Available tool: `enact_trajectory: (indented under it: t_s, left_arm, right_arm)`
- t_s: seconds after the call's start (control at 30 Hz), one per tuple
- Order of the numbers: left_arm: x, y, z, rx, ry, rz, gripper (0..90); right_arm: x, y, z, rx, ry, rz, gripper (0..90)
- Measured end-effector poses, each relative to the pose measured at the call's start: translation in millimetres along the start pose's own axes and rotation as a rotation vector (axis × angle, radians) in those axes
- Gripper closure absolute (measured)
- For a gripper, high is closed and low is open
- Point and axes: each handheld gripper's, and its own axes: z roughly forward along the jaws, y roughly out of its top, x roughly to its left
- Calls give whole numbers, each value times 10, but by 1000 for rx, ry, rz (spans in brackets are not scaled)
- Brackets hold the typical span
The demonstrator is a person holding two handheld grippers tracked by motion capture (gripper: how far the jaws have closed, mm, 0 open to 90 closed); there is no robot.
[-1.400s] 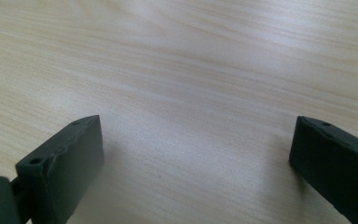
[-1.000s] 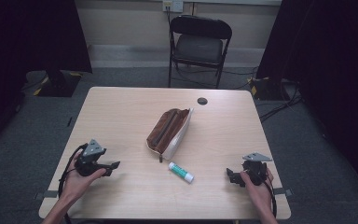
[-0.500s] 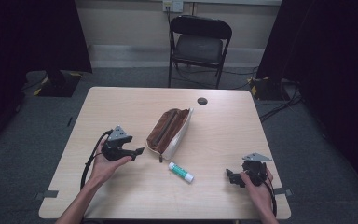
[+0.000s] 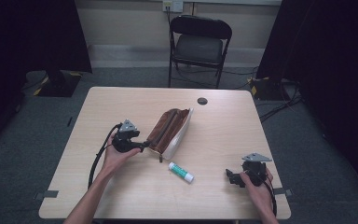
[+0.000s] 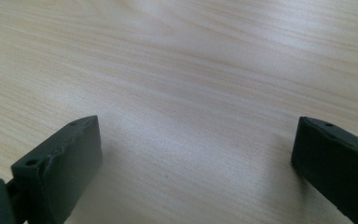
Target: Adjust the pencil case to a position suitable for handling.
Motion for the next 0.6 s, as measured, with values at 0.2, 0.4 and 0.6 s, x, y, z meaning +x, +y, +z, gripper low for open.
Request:
enact_trajectory:
  t_s: [0.2, 0.4, 0.6]
  left_arm:
    - [-3, -44, 72, 59, 12, 46, 300]
    - [-5, -46, 97, 70, 56, 77, 298]
    - [-10, -77, 126, 60, 44, 61, 299]
  right_arm:
    - [5, -1, -3, 3, 4, -4, 6]
    - [8, -1, -3, 2, 6, -2, 6]
    - [7, -1, -1, 0, 8, -6, 6]
